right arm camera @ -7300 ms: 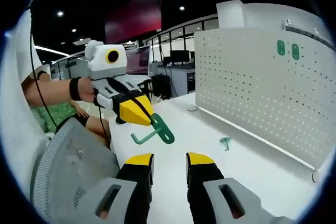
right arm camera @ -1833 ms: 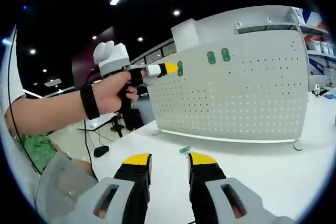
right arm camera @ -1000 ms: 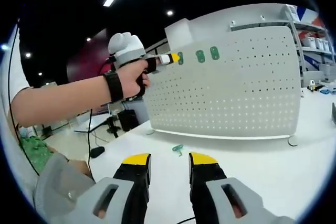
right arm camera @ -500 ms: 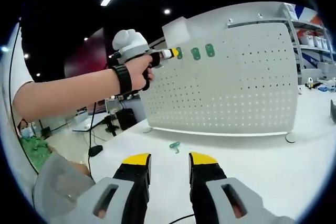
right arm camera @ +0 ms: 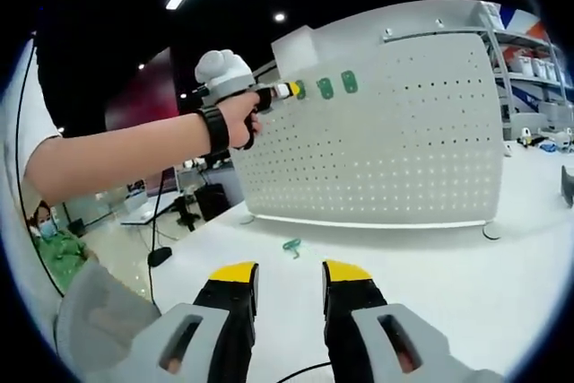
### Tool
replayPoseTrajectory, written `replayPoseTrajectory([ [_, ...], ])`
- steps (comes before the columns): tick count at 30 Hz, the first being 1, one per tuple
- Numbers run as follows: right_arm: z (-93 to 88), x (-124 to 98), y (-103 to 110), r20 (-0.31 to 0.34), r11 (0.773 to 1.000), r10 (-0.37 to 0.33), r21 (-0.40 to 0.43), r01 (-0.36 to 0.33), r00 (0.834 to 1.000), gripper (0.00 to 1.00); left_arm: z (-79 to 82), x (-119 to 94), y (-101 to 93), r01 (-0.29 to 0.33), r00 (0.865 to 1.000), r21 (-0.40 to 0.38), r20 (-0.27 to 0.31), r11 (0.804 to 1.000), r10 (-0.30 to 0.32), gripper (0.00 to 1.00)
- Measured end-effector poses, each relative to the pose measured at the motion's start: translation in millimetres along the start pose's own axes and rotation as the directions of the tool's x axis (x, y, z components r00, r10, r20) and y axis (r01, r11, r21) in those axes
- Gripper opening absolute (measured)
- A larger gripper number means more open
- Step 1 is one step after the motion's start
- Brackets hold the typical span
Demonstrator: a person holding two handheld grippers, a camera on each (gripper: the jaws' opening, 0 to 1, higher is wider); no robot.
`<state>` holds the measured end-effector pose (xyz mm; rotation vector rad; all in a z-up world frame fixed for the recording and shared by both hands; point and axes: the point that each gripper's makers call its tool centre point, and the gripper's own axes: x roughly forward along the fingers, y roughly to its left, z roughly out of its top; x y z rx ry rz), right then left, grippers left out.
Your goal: Insert the hook assembly into the mounting plate slot until the hook locks in place.
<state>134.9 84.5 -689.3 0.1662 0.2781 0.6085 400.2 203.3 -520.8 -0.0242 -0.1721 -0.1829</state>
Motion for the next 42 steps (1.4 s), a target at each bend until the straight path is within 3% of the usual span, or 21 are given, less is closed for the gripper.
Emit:
replayPoseTrajectory([
  [6, 0.6, -1.2, -5.2, 0.007, 1.000, -0.015, 0.012, 0.015, 1.000, 0.28, -4.2, 6.0, -0.3, 0.000, 1.000, 0.000, -0.004, 1.000, 0.000, 0.03],
  [10, -2.2, -2.1, -6.4, 0.003, 1.000, -0.020, 0.019, 0.020, 1.000, 0.28, -13.3, 6.2, 1.1, -0.011, 0.999, 0.007, -0.036, 1.000, 0.011, 0.03],
  [16, -4.0, -1.7, -6.9, 0.000, 0.999, -0.024, 0.021, 0.024, 1.000, 0.28, -11.2, 10.7, 2.6, -0.005, 1.000, 0.021, -0.023, 1.000, 0.006, 0.04],
  [25, -3.1, 0.9, -6.3, 0.000, 1.000, -0.020, 0.021, 0.020, 1.000, 0.28, -12.2, 16.4, 1.3, 0.031, 0.998, -0.006, -0.060, 0.999, -0.032, 0.06],
  [33, -3.1, -2.1, -9.8, 0.004, 0.999, -0.030, 0.024, 0.030, 1.000, 0.28, -5.4, 17.1, -3.6, 0.041, 0.998, -0.006, -0.040, 0.999, -0.041, 0.09],
  [42, -2.8, -2.5, -9.5, 0.007, 0.999, -0.031, 0.025, 0.031, 0.999, 0.28, 0.6, 19.8, -8.8, 0.093, 0.995, 0.025, -0.022, 0.995, -0.092, 0.12],
])
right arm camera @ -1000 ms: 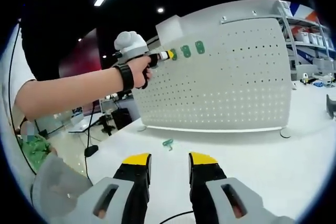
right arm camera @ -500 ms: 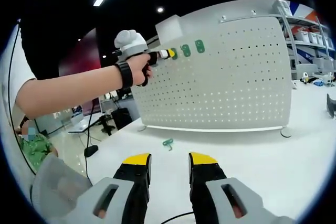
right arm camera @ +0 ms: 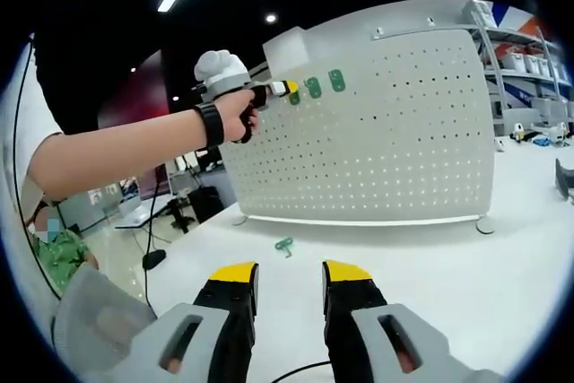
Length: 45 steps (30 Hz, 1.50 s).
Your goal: Insert the hook assembly into the mounting plate slot until the hook locks in place.
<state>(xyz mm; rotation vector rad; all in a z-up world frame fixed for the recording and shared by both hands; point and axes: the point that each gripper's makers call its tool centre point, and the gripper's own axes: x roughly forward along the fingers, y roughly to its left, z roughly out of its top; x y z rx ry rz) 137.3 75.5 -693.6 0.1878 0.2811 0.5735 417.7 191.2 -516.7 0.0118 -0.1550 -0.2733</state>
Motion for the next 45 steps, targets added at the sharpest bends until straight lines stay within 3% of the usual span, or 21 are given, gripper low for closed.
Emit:
replayPoseTrajectory([
  [13, 5.7, 4.5, 7.3, -0.005, 1.000, 0.018, -0.023, -0.018, 1.000, 0.29, 4.3, -14.1, -8.0, 0.072, 0.997, 0.025, -0.019, 0.997, -0.071, 0.18],
  [23, 7.5, 1.1, 14.4, -0.007, 0.999, 0.018, -0.044, -0.018, 1.000, 0.29, 11.7, -39.3, -14.2, 0.120, 0.993, 0.042, -0.008, 0.992, -0.120, 0.19],
  [39, 12.1, 7.2, 45.4, -0.003, 0.996, 0.045, -0.077, -0.045, 0.999, 0.29, 2.0, -100.7, -3.9, 0.178, 0.983, 0.034, -0.054, 0.983, -0.176, 0.21],
  [45, 14.8, 15.4, 55.5, -0.003, 0.994, 0.054, -0.095, -0.054, 0.999, 0.30, 1.7, -118.6, 3.8, 0.203, 0.977, 0.032, -0.067, 0.979, -0.201, 0.27],
])
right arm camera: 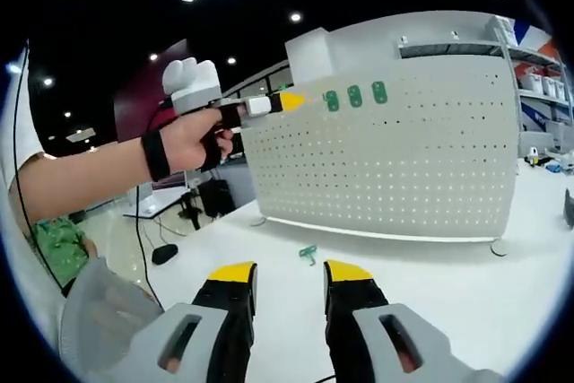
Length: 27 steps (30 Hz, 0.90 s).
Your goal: Insert the hook assembly into the mounting plate slot until the hook locks in place.
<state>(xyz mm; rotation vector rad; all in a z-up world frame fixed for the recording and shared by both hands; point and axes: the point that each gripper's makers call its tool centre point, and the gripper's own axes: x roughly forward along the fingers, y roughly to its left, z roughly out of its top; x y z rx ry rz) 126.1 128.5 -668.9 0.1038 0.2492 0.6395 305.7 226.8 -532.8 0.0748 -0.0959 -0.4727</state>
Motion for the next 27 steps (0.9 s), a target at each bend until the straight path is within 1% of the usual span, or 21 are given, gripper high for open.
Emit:
replayPoseTrajectory([
  [1, 0.9, 1.2, 1.1, 0.002, 1.000, 0.001, -0.002, -0.001, 1.000, 0.31, -1.3, -3.5, -0.5, 0.011, 1.000, 0.000, -0.007, 1.000, -0.011, 0.28],
  [3, 2.2, 4.5, 3.4, -0.001, 1.000, 0.001, -0.014, -0.001, 1.000, 0.31, -2.8, -9.9, 1.5, 0.013, 1.000, 0.004, -0.013, 1.000, -0.013, 0.31],
  [4, 2.9, 5.6, 4.3, -0.003, 1.000, 0.001, -0.018, -0.001, 1.000, 0.31, -3.6, -12.8, 2.4, 0.012, 1.000, 0.008, -0.016, 1.000, -0.012, 0.32],
  [6, 5.1, 8.3, 5.9, -0.001, 1.000, -0.001, -0.021, 0.001, 1.000, 0.32, -4.8, -19.5, 1.4, 0.031, 0.999, 0.010, -0.013, 0.999, -0.031, 0.32],
  [11, 8.9, 16.2, 12.7, -0.007, 0.999, 0.002, -0.043, -0.002, 1.000, 0.32, -11.8, -34.4, 3.6, 0.052, 0.998, -0.002, -0.025, 0.999, -0.052, 0.37],
  [12, 9.2, 17.3, 13.6, -0.010, 0.998, 0.001, -0.055, -0.002, 1.000, 0.32, -14.4, -38.6, 4.7, 0.058, 0.998, -0.019, -0.032, 0.998, -0.058, 0.38],
  [13, 10.0, 18.9, 13.6, -0.013, 0.997, -0.006, -0.072, 0.005, 1.000, 0.32, -17.7, -42.8, 4.5, 0.069, 0.997, -0.009, -0.041, 0.998, -0.069, 0.39],
  [14, 10.5, 20.2, 14.6, -0.014, 0.997, -0.004, -0.075, 0.003, 1.000, 0.32, -19.3, -45.7, 6.6, 0.063, 0.997, 0.004, -0.042, 0.998, -0.063, 0.39],
  [15, 11.8, 22.2, 14.9, -0.012, 0.997, 0.000, -0.071, -0.001, 1.000, 0.32, -20.7, -49.7, 10.2, 0.058, 0.998, 0.000, -0.040, 0.998, -0.058, 0.39],
  [17, 13.2, 25.0, 15.7, -0.012, 0.997, 0.000, -0.077, -0.001, 1.000, 0.33, -22.2, -55.2, 11.5, 0.072, 0.997, -0.022, -0.038, 0.997, -0.073, 0.41],
  [19, 14.5, 28.0, 16.8, -0.019, 0.996, -0.002, -0.086, 0.001, 1.000, 0.33, -25.3, -61.5, 16.5, 0.070, 0.996, -0.042, -0.046, 0.997, -0.072, 0.44],
  [21, 16.8, 30.2, 18.2, -0.016, 0.996, -0.003, -0.091, 0.002, 1.000, 0.33, -29.0, -68.7, 17.3, 0.086, 0.994, -0.069, -0.061, 0.994, -0.090, 0.45],
  [24, 19.1, 34.8, 19.9, -0.023, 0.994, -0.003, -0.105, 0.001, 1.000, 0.34, -31.2, -78.0, 21.3, 0.086, 0.994, -0.058, -0.060, 0.995, -0.089, 0.48],
  [27, 20.1, 38.0, 21.3, -0.028, 0.994, 0.001, -0.113, -0.004, 1.000, 0.34, -32.3, -86.5, 21.8, 0.110, 0.992, -0.058, -0.057, 0.992, -0.113, 0.50],
])
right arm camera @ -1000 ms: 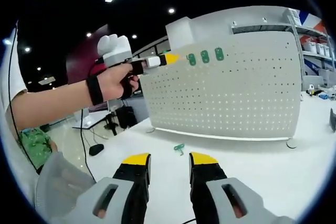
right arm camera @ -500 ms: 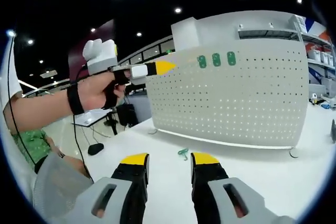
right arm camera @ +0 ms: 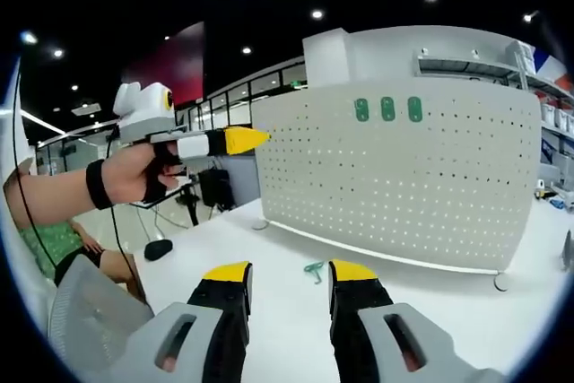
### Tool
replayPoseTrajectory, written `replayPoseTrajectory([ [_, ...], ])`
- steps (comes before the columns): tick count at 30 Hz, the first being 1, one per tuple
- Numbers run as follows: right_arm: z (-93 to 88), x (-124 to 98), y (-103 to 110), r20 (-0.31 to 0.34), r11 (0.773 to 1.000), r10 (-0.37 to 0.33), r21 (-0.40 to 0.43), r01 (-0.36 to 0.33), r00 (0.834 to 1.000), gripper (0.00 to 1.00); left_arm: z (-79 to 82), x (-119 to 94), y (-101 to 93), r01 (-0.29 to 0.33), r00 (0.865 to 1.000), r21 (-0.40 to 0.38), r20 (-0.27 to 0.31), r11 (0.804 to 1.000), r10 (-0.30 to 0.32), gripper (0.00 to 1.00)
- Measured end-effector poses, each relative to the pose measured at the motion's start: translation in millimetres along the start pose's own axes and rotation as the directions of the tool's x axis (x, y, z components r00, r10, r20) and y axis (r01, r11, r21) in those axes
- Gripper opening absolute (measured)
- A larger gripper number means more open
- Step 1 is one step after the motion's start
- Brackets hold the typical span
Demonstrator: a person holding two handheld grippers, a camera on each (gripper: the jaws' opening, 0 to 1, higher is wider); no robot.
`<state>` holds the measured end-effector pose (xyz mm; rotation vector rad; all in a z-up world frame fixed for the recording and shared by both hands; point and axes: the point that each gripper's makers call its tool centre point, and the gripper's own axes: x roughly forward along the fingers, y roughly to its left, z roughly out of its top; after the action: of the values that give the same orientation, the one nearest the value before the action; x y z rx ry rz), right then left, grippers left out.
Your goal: Insert the hook assembly into the mounting plate slot until the hook locks in place.
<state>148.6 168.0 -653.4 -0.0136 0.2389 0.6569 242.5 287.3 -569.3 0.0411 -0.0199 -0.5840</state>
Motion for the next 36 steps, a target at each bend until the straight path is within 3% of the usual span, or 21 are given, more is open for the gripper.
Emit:
replayPoseTrajectory([
  [4, 1.4, 5.1, 3.0, -0.019, 1.000, 0.005, -0.025, -0.006, 1.000, 0.34, -4.9, -11.1, -1.0, 0.036, 0.999, -0.001, -0.005, 0.999, -0.036, 0.50],
  [6, 2.6, 7.6, 4.8, -0.025, 0.999, 0.008, -0.036, -0.008, 1.000, 0.34, -7.4, -16.7, 1.2, 0.037, 0.999, -0.004, -0.006, 0.999, -0.037, 0.51],
  [8, 3.7, 10.6, 6.7, -0.030, 0.999, 0.013, -0.044, -0.014, 0.999, 0.34, -14.9, -23.0, 4.1, 0.023, 0.999, -0.026, -0.045, 0.999, -0.024, 0.52],
  [17, 4.6, 21.7, 9.0, -0.069, 0.996, 0.041, -0.075, -0.046, 0.997, 0.34, -30.1, -45.9, 7.6, 0.038, 0.997, -0.041, -0.061, 0.998, -0.040, 0.57],
  [25, 5.5, 35.8, 10.6, -0.091, 0.994, 0.060, -0.087, -0.068, 0.994, 0.35, -42.8, -57.1, 5.8, 0.065, 0.994, -0.053, -0.083, 0.996, -0.069, 0.63],
  [36, 1.1, 51.7, 11.4, -0.139, 0.989, 0.090, -0.101, -0.104, 0.986, 0.34, -67.6, -74.7, 4.3, 0.093, 0.987, -0.058, -0.126, 0.994, -0.099, 0.64],
])
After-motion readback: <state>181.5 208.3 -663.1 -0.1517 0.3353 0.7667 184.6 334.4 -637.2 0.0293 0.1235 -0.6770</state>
